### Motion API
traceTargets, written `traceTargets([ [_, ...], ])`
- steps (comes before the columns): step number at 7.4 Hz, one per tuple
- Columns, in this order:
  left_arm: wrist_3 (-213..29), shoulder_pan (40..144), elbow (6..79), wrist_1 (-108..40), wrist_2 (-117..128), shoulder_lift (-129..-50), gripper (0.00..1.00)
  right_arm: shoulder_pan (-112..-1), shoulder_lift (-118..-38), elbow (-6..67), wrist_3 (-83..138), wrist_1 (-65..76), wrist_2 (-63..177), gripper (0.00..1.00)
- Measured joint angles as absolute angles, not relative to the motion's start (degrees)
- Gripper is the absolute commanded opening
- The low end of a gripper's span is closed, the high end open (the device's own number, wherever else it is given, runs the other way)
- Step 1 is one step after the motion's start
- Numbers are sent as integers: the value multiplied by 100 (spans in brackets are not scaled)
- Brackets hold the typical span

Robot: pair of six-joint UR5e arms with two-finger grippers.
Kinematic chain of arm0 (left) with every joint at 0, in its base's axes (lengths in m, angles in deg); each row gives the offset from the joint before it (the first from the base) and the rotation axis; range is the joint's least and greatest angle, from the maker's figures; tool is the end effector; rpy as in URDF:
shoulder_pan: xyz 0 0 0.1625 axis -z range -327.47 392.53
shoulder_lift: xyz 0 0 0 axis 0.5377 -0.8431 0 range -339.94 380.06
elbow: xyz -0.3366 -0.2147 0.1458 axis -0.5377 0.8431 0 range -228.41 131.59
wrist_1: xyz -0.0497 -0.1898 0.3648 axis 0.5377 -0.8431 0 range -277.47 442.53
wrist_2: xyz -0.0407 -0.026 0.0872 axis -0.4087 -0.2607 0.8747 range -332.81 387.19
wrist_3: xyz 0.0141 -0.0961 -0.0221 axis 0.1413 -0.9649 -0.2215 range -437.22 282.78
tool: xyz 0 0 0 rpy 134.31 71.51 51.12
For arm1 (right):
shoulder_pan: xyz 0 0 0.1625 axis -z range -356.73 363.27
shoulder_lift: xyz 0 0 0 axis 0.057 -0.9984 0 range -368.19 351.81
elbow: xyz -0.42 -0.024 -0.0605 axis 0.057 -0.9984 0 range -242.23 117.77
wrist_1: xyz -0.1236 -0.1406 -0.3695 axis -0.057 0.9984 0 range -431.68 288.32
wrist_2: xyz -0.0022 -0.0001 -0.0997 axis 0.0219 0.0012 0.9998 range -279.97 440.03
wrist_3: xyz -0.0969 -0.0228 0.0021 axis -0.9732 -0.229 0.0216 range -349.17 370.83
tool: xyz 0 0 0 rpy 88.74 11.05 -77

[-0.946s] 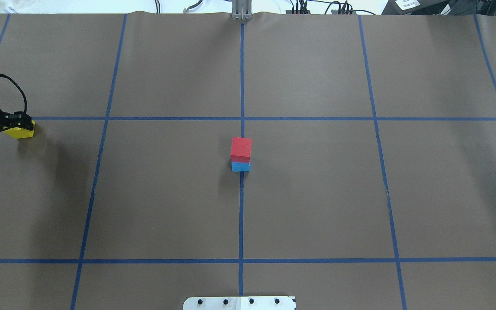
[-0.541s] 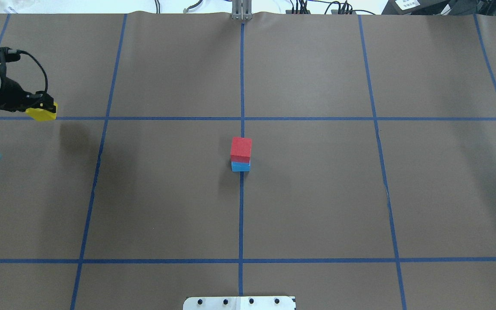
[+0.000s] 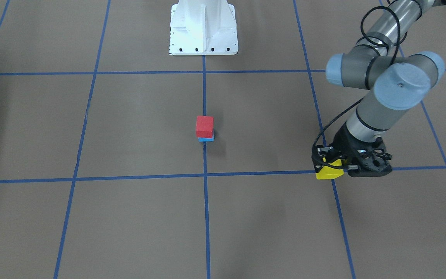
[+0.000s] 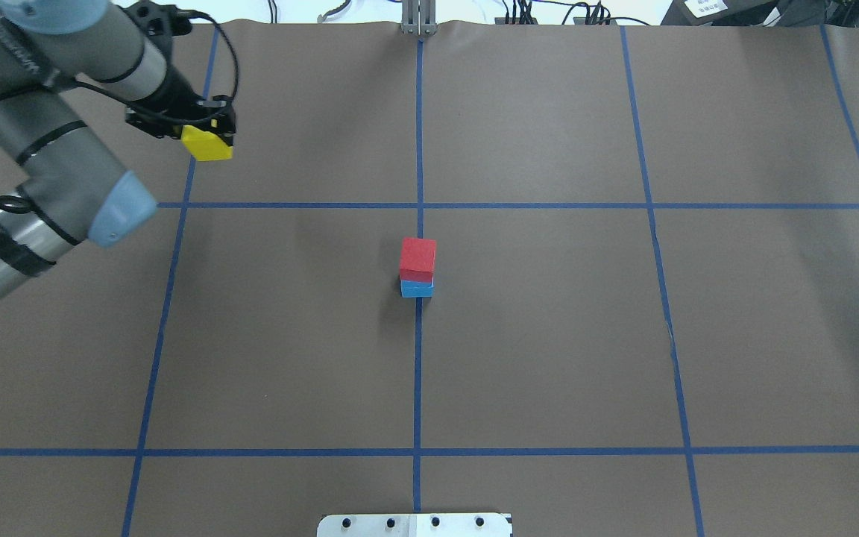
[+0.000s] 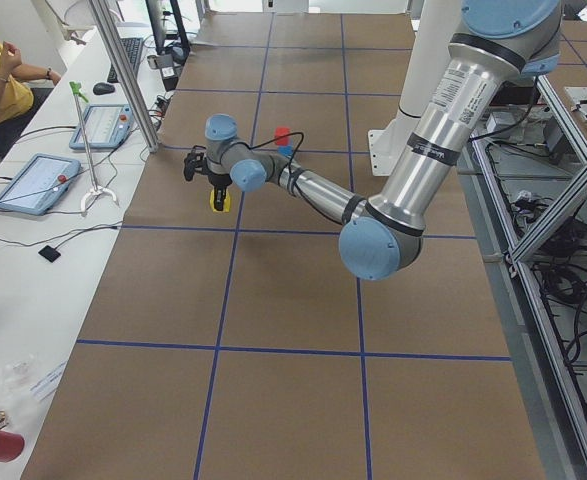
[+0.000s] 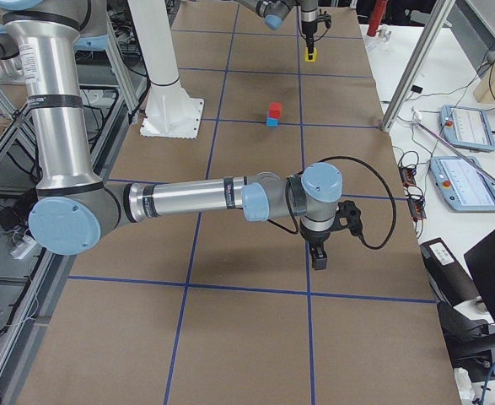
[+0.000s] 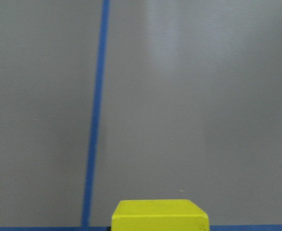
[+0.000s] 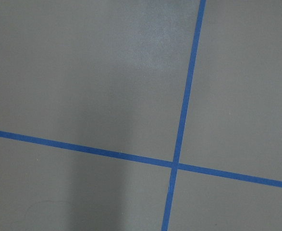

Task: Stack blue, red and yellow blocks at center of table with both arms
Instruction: 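Carry the yellow block with the left gripper onto the red block and release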

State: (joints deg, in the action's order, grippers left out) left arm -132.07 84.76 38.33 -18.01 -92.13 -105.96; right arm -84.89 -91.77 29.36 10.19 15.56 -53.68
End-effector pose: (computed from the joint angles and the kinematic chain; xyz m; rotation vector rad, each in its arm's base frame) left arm 0.3691 -0.6145 0.2889 0.1582 0.8696 -0.0853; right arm 0.0469 -0.5491 0.5823 0.1709 -0.7626 -0.1129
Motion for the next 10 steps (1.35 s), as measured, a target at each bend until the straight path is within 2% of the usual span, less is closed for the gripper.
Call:
traceTargets([
  [2, -13793, 7682, 3828, -853, -8744, -11747, 0, -8488, -9177, 2922, 1033, 1559, -5366, 100],
  [4, -14330, 6979, 3785, -506, -8217, -12440, 0, -8488, -9173, 2928, 1188, 1554, -5365, 100],
  [5, -14410, 6752, 3772, -441, -8001, -12545, 2, -8488, -9170, 2935, 1264, 1552, -5367, 100],
  [6, -14440, 6547, 3760, -417, -7806, -12565, 11, -8489, -9170, 2942, 1300, 1552, -5371, 100],
  [8, -14453, 6329, 3755, -405, -7613, -12483, 19, -8488, -9169, 2956, 1320, 1551, -5374, 100],
  [10, -14454, 6299, 3760, -404, -7585, -12420, 32, -8489, -9169, 2979, 1333, 1551, -5374, 100],
])
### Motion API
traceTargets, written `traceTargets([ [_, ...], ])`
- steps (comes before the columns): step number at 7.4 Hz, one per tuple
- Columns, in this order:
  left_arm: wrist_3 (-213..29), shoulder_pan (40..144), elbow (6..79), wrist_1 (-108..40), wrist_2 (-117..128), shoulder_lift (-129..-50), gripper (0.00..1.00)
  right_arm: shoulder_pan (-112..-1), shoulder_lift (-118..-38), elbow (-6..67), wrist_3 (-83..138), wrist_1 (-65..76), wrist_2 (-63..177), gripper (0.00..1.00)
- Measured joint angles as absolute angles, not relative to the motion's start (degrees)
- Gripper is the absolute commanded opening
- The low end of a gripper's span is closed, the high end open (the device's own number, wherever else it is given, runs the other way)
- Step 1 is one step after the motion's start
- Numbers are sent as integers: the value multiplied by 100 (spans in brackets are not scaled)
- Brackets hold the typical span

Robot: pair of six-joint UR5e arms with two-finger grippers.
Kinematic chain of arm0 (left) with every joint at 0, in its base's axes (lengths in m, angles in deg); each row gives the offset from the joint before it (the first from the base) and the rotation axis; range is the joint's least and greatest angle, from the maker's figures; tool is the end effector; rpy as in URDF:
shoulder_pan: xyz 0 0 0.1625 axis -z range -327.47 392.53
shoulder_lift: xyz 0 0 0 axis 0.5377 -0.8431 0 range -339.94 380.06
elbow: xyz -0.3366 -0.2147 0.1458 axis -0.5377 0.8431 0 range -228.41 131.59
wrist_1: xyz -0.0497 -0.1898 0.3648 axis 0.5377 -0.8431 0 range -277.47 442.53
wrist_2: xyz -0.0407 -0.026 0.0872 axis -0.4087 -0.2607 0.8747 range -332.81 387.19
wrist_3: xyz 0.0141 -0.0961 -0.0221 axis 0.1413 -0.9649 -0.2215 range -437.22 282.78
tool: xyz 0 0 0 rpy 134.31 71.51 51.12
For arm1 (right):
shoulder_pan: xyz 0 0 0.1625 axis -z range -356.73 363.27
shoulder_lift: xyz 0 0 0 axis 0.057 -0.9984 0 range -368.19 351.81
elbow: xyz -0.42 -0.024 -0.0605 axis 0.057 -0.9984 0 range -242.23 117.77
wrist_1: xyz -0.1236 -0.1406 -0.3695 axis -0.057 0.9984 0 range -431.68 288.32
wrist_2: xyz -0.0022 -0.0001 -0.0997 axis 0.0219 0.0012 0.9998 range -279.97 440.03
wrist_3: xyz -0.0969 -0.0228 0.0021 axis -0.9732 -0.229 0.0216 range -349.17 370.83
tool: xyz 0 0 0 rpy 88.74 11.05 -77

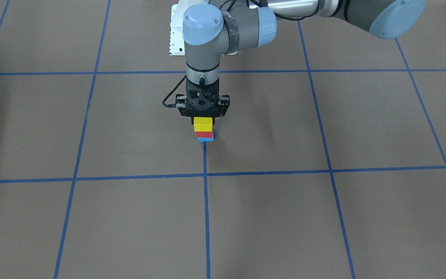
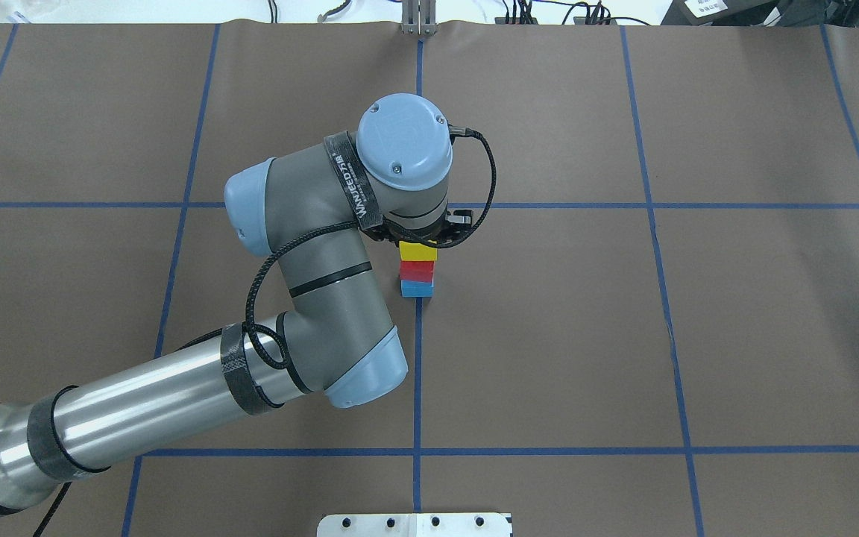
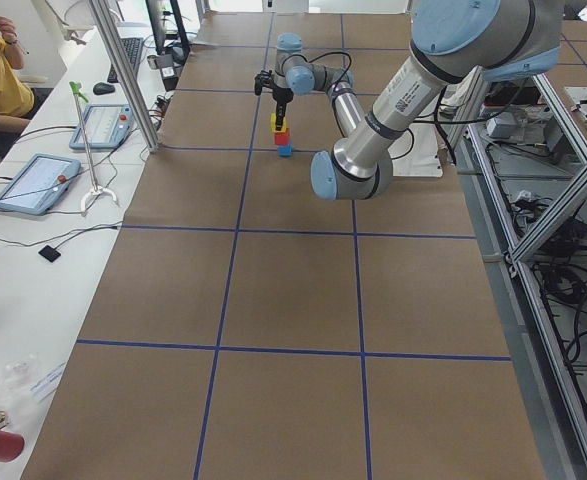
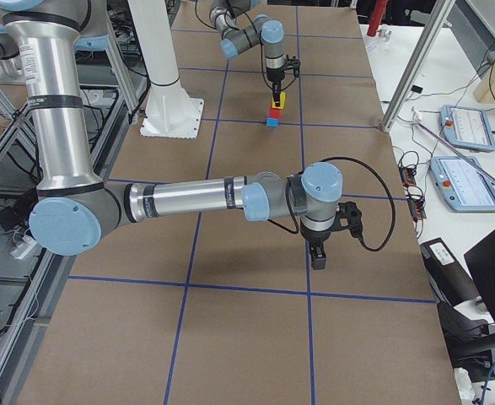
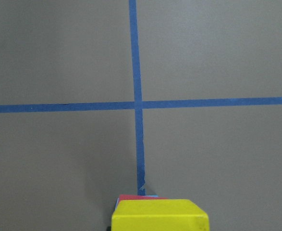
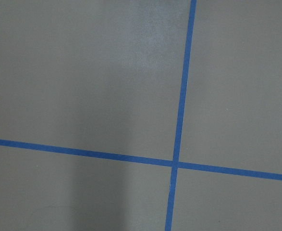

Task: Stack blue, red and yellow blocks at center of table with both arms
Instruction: 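Carry the yellow block with the left gripper onto the red block and release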

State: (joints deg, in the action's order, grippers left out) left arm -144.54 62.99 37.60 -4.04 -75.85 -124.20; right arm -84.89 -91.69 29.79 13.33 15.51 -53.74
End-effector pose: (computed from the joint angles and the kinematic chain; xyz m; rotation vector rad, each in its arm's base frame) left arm 0.5770 -0.4680 0.1028 0.1720 0.8239 -0.0348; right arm 0.0468 -0.5497 0.5776 0.1591 -0.7679 -0.0647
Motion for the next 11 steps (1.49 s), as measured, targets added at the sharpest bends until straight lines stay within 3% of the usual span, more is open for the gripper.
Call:
traceTargets([
  [2, -14454, 6290, 3772, -404, -7582, -12403, 40, -8489, -9166, 2981, 1336, 1551, -5374, 100],
  [3, -14453, 6287, 3776, -404, -7582, -12391, 49, -8489, -9163, 2978, 1333, 1551, -5374, 100],
  [7, -14424, 6282, 3794, -404, -7581, -12377, 100, -8489, -9152, 2952, 1330, 1551, -5372, 100],
  [9, -14417, 6248, 3842, -407, -7559, -12377, 100, -8489, -9149, 2942, 1330, 1551, -5372, 100],
  [11, -14328, 6305, 4405, -39, -7589, -12297, 100, -8489, -9146, 2934, 1330, 1551, -5368, 100],
])
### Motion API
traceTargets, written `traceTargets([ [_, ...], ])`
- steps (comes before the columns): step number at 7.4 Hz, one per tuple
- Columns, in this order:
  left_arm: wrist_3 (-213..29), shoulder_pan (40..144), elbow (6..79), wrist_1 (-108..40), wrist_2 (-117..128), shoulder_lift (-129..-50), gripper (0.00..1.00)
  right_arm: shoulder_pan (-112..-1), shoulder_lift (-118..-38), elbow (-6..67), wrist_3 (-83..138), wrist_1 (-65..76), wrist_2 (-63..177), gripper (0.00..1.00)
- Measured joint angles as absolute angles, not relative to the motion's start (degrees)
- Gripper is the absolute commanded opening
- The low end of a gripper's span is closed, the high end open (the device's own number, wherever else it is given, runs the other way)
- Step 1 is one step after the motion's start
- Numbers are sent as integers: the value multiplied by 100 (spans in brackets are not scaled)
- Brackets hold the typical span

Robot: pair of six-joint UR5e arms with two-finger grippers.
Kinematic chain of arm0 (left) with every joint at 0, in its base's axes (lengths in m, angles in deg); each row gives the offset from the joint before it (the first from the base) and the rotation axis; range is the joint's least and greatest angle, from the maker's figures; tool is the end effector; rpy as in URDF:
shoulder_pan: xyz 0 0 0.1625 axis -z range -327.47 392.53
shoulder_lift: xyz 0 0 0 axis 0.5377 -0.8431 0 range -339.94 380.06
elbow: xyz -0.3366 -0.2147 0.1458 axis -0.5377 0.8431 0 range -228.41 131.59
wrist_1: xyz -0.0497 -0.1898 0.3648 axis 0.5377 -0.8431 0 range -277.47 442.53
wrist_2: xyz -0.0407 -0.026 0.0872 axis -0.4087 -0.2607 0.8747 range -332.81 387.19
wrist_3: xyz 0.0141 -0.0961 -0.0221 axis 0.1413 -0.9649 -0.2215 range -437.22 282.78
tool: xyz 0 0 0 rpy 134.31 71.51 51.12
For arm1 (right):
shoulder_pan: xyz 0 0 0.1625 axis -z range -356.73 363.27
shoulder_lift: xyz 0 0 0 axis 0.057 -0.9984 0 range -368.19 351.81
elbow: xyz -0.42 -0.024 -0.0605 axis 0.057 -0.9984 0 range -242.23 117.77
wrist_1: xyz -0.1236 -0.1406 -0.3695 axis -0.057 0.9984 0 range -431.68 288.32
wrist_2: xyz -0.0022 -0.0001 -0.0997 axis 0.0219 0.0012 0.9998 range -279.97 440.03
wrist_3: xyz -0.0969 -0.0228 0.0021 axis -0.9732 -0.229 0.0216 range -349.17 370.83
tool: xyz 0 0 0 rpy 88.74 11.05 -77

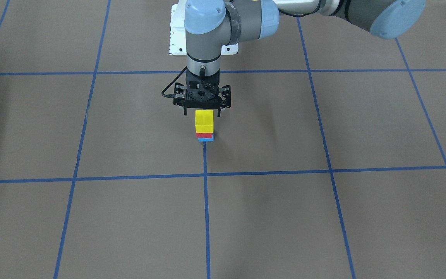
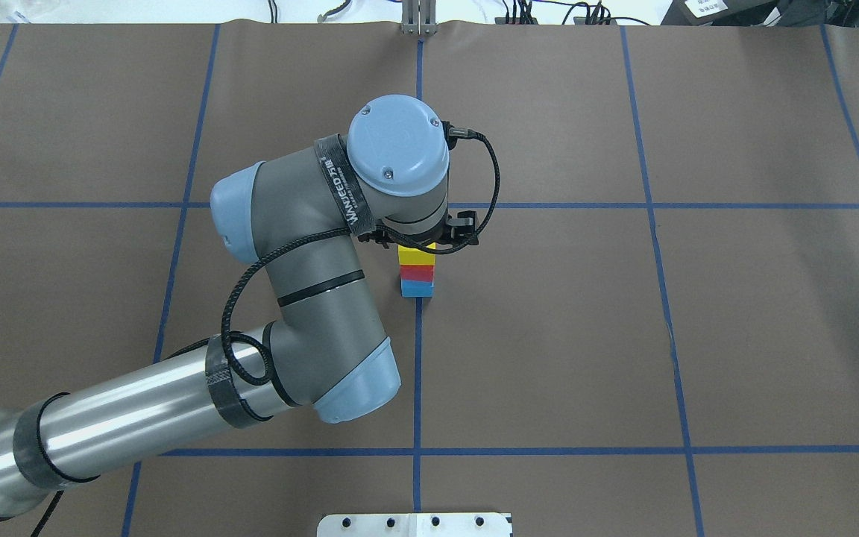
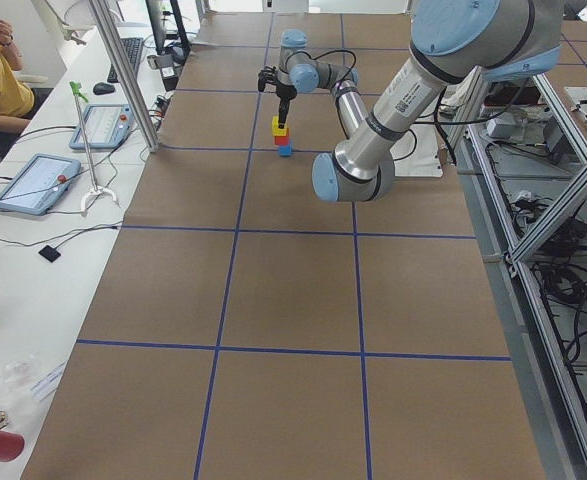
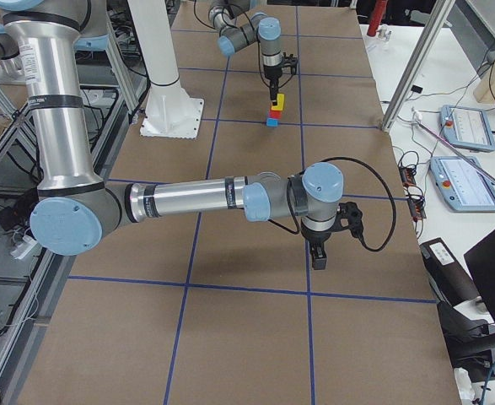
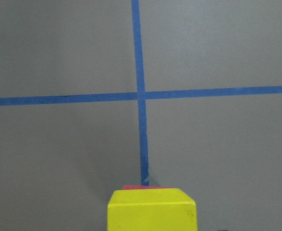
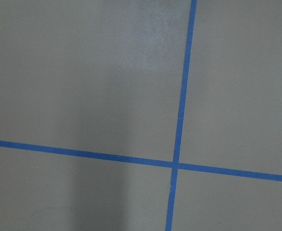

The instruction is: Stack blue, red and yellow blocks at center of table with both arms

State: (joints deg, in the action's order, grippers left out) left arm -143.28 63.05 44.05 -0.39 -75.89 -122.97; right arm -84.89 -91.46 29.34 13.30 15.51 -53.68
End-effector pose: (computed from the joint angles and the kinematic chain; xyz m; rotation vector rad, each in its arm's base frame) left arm 0.5472 -0.4512 0.0848 0.1942 0.8459 -0.0112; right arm 0.0468 -0.5514 0.5794 0.1557 -0.7668 -0.0637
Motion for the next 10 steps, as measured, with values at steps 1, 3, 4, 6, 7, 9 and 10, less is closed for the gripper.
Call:
traceTargets([
  [1, -13986, 6528, 5034, 565, -7689, -12134, 100, -8489, -9153, 2930, 1326, 1551, -5366, 100],
  [3, -12499, 7736, 6155, 1468, -8563, -11341, 100, -8489, -9196, 2927, 1282, 1546, -5362, 100],
  [4, -11337, 8564, 6393, 1611, -9117, -10753, 100, -8491, -9242, 2927, 1263, 1544, -5363, 100],
  [6, -8811, 10106, 6383, 1689, -9630, -9650, 100, -8496, -9278, 2931, 1250, 1543, -5365, 100],
  [7, -7753, 10758, 6242, 1681, -9692, -9190, 100, -8497, -9280, 2936, 1245, 1542, -5365, 100],
  [9, -6058, 11871, 5782, 1642, -9891, -8469, 100, -8497, -9296, 2944, 1237, 1542, -5365, 100],
  [10, -5733, 12244, 5648, 1575, -10039, -8059, 100, -8497, -9306, 2949, 1236, 1542, -5365, 100],
])
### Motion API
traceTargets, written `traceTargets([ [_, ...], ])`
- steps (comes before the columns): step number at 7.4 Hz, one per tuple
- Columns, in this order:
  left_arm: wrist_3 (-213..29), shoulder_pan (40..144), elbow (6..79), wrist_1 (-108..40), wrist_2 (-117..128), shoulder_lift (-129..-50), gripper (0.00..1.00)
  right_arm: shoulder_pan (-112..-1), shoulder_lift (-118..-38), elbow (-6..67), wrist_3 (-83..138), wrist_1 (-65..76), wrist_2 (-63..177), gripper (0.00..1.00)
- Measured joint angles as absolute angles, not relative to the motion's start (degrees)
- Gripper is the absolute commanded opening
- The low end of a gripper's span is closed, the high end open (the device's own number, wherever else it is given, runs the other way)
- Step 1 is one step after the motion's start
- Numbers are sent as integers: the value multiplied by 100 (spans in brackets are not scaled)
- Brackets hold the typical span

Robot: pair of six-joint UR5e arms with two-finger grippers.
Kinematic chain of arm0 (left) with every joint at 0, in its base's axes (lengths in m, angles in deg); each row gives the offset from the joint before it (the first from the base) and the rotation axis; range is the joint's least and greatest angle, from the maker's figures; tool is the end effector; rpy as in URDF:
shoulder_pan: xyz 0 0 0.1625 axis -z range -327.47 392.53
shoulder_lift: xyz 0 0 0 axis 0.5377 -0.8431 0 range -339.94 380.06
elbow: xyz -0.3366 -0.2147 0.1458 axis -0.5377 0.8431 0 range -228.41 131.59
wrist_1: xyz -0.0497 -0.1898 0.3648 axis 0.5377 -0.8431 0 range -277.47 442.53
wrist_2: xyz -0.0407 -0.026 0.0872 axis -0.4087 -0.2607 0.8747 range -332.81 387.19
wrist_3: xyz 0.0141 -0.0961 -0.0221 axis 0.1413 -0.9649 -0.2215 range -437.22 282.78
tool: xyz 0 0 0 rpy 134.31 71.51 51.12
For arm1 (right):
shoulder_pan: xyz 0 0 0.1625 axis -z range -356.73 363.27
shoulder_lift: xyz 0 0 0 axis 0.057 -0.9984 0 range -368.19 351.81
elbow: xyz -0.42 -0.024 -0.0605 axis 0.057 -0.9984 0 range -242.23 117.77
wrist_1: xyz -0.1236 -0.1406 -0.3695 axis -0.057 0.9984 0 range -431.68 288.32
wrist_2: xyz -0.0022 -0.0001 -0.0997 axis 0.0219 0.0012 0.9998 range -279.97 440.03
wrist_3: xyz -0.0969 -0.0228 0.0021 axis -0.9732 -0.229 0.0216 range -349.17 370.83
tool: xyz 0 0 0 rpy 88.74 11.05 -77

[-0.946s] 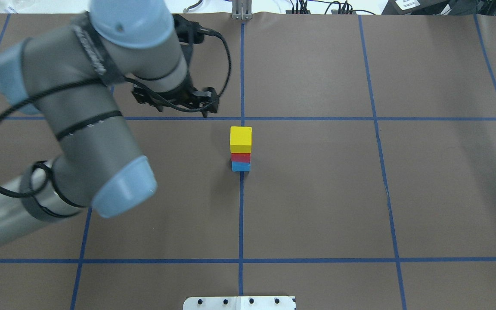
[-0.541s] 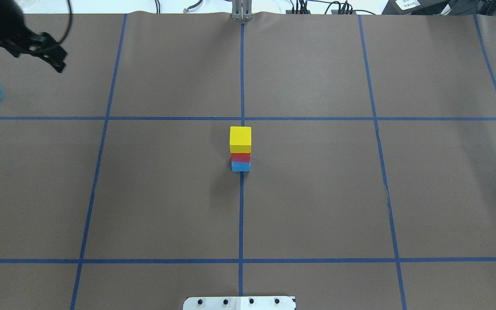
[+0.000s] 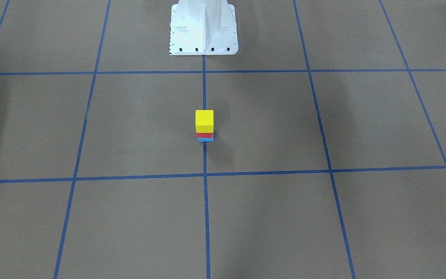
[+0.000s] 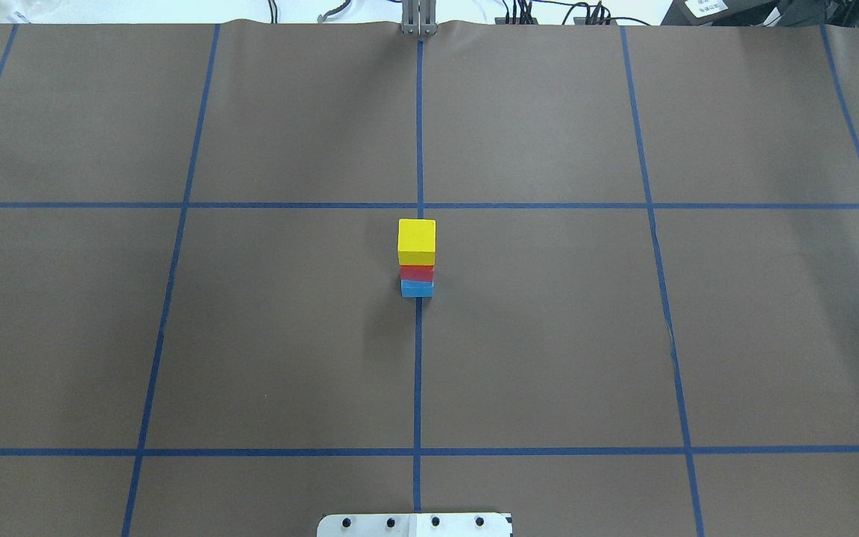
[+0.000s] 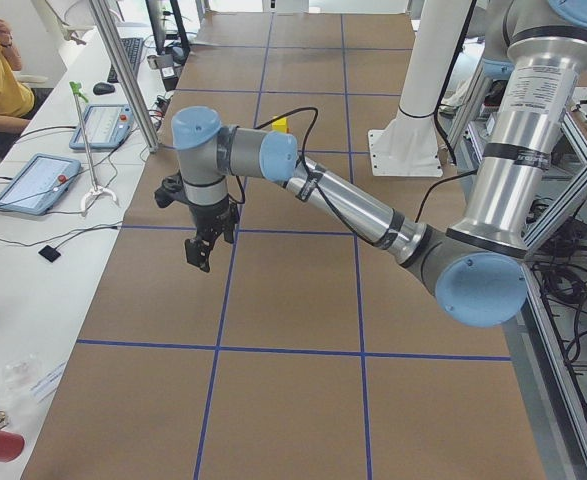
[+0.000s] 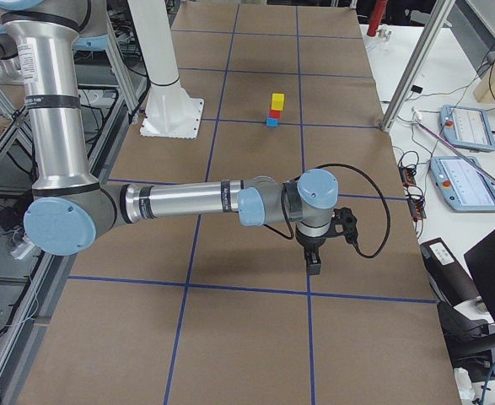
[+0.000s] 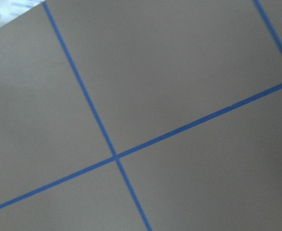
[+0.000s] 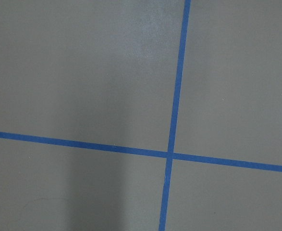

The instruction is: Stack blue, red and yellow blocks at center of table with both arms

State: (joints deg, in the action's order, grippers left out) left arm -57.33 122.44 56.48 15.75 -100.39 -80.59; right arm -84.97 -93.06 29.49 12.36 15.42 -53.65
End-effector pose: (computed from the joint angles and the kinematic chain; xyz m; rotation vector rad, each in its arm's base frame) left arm -0.0718 -0.5353 0.4860 0.1522 0.6428 0.3492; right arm 0.0480 -0.5396 0.5931 0.1400 -0.7648 -0.0688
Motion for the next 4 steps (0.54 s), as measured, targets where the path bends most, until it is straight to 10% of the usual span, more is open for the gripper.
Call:
traceTargets([
  [4, -6769, 12539, 4828, -156, -10193, -7048, 100, -8497, -9350, 2943, 1249, 1545, -5365, 100],
])
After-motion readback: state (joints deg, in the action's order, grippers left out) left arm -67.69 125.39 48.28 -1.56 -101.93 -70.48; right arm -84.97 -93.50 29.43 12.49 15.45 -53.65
